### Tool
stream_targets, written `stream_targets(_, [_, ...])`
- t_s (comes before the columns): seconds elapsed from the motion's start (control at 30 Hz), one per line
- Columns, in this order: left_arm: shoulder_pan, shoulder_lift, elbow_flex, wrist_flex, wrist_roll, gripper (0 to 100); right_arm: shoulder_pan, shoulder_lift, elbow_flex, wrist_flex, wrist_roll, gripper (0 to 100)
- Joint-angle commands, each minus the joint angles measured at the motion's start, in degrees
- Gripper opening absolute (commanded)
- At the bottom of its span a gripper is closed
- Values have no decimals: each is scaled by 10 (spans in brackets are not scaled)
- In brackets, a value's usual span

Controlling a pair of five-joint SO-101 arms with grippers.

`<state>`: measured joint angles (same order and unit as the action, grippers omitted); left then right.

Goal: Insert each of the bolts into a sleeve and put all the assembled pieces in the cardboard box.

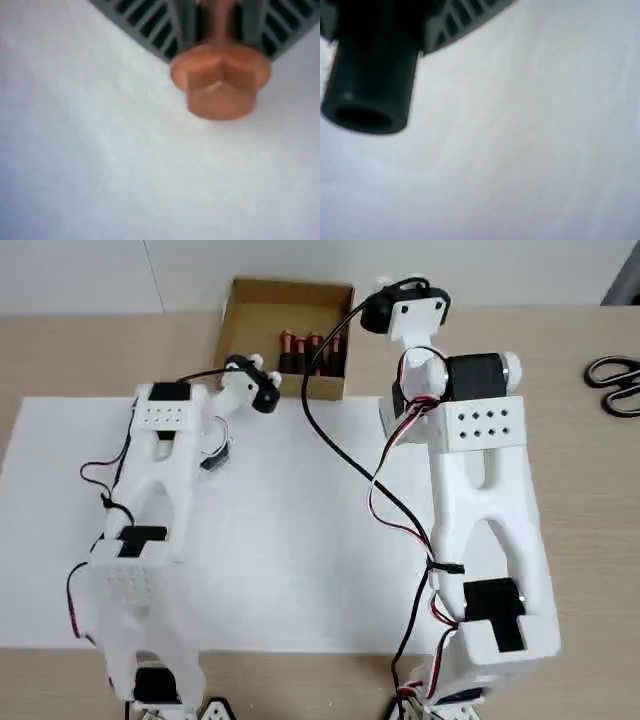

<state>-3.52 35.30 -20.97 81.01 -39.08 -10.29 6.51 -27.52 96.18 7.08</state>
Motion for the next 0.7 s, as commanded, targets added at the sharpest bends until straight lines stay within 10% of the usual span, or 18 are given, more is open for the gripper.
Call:
stream_targets(0.0, [11,-8,-138,93,40,6,1,-35,-4,1,7,4])
stream_targets(0.3, [-11,-71,-407,195,302,6,1,-50,-7,2,7,4])
stream_targets(0.67, [71,-367,-150,193,313,6,-11,-318,27,1,7,4])
